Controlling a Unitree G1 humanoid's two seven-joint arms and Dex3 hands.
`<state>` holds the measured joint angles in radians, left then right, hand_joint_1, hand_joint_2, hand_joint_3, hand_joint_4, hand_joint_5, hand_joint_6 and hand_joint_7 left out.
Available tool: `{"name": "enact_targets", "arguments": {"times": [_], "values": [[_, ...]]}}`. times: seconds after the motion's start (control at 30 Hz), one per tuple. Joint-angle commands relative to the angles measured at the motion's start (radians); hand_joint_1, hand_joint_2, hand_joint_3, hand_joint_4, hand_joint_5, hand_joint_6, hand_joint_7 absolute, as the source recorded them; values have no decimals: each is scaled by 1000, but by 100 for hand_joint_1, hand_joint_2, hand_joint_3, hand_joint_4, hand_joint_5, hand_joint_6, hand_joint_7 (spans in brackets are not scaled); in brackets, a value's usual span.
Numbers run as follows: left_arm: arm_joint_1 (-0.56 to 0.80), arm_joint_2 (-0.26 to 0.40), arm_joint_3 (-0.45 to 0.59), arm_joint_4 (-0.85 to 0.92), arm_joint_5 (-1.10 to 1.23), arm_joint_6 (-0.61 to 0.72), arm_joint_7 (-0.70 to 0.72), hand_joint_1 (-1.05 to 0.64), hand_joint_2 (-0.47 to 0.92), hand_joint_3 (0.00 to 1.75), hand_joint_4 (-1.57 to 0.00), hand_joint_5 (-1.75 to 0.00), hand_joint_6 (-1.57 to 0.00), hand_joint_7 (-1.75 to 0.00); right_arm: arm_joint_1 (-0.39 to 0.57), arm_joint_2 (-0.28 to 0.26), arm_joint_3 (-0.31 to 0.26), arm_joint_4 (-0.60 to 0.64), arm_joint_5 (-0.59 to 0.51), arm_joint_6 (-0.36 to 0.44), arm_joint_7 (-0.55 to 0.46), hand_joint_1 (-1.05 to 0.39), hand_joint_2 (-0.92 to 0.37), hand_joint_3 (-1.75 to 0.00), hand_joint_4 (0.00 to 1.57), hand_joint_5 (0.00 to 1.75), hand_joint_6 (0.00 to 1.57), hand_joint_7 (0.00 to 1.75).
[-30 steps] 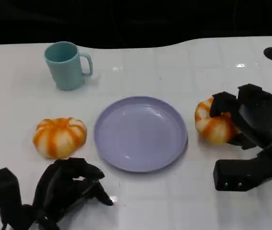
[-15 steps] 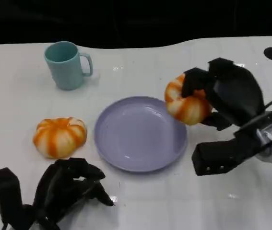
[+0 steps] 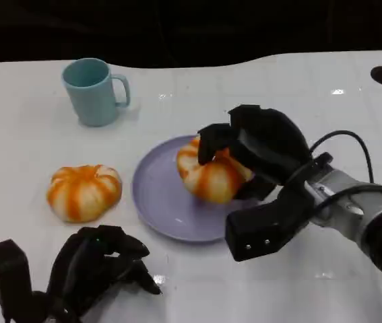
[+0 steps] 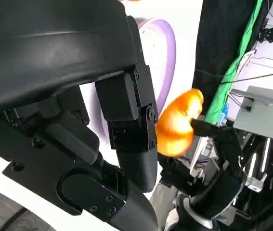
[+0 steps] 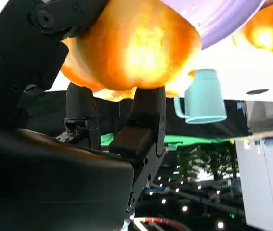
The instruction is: Grasp the bread from the table and place it into the plate.
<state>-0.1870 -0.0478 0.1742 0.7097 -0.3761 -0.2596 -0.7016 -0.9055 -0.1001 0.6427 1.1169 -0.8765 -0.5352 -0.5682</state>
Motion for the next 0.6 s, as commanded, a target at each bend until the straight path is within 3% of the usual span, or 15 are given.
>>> {"name": "enact_targets", "arguments": {"times": [0.03,0.1,0.2,0.3,0.33,0.43,0.53,0.6], "values": [[8,11,1,-14,6,-7,9,-105,70,1,-157,-62,-157,-24,-29,19,15,36,-2,20,-2,-25,-81,-10,89,175,118,24],[8,11,1,-16,6,-6,10,-105,70,1,-157,-62,-157,-24,-29,24,14,50,5,9,-11,-24,-82,-4,87,171,120,18],[10,11,0,-20,7,-5,12,-105,70,0,-157,-62,-157,-24,-28,25,4,62,23,-2,6,-22,-86,-3,86,137,122,18],[10,12,0,-21,7,-1,14,-105,70,0,-157,-62,-157,-24,-31,20,5,61,28,9,52,-25,-89,-2,75,110,103,9],[10,13,0,-20,7,0,14,-105,70,0,-157,-62,-157,-24,-32,18,7,60,27,11,65,-24,-85,-1,67,86,88,4],[8,14,-1,-17,9,-4,14,-105,70,0,-157,-62,-157,-24,-37,9,19,51,13,23,98,-25,-82,0,50,48,63,0],[7,14,0,-14,8,-5,12,-105,70,0,-157,-62,-157,-24,-39,2,24,36,13,42,158,-31,-84,-1,29,27,45,0],[7,13,-1,-16,9,-3,15,-105,70,0,-157,-62,-157,-24,-37,-4,26,19,14,49,188,-35,-85,-2,21,22,39,0]]}}
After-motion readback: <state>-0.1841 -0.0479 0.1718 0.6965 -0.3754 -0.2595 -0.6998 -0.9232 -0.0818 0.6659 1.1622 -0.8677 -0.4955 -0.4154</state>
